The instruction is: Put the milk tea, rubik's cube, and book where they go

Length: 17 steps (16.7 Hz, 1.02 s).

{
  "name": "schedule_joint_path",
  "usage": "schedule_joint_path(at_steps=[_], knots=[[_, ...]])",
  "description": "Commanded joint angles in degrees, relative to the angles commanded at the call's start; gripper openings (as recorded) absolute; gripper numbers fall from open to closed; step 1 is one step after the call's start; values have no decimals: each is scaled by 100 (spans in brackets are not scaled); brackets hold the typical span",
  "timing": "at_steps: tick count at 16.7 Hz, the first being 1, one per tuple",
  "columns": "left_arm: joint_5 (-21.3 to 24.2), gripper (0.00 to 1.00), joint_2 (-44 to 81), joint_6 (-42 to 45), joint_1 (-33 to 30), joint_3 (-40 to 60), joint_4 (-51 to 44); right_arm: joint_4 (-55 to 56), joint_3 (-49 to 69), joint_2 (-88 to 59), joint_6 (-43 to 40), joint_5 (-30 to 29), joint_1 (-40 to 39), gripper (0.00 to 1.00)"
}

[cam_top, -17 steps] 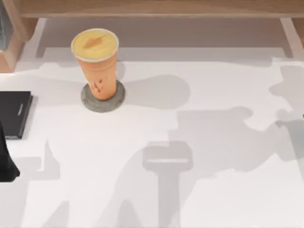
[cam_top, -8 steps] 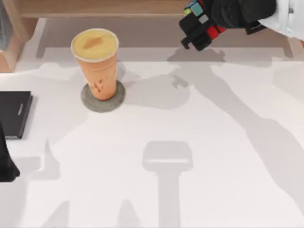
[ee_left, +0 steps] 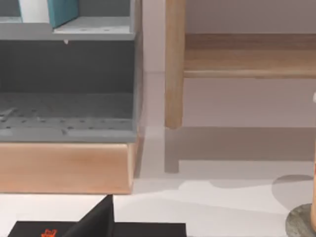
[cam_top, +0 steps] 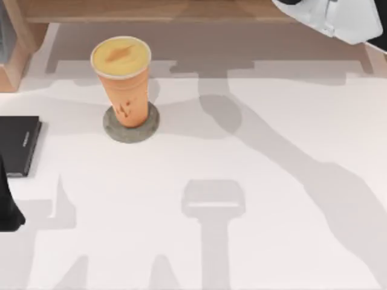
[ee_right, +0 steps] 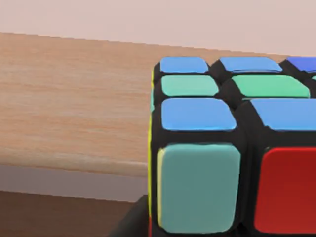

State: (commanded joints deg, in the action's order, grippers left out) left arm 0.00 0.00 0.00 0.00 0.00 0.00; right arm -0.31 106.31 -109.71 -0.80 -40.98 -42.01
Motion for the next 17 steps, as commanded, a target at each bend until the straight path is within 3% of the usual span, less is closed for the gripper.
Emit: schedule_joint_path(at_steps=[3,9,13,17], knots=[[0,100,0,0,0,0,0,218,144,-51,172,-214,67,0],[0,100,0,0,0,0,0,370,349,-60,129,-29,182,0],[0,100,0,0,0,0,0,440,1491,-636,29,471,496,0],[0,100,0,0,0,0,0,-383,3276,-1664,36,753,713,0]])
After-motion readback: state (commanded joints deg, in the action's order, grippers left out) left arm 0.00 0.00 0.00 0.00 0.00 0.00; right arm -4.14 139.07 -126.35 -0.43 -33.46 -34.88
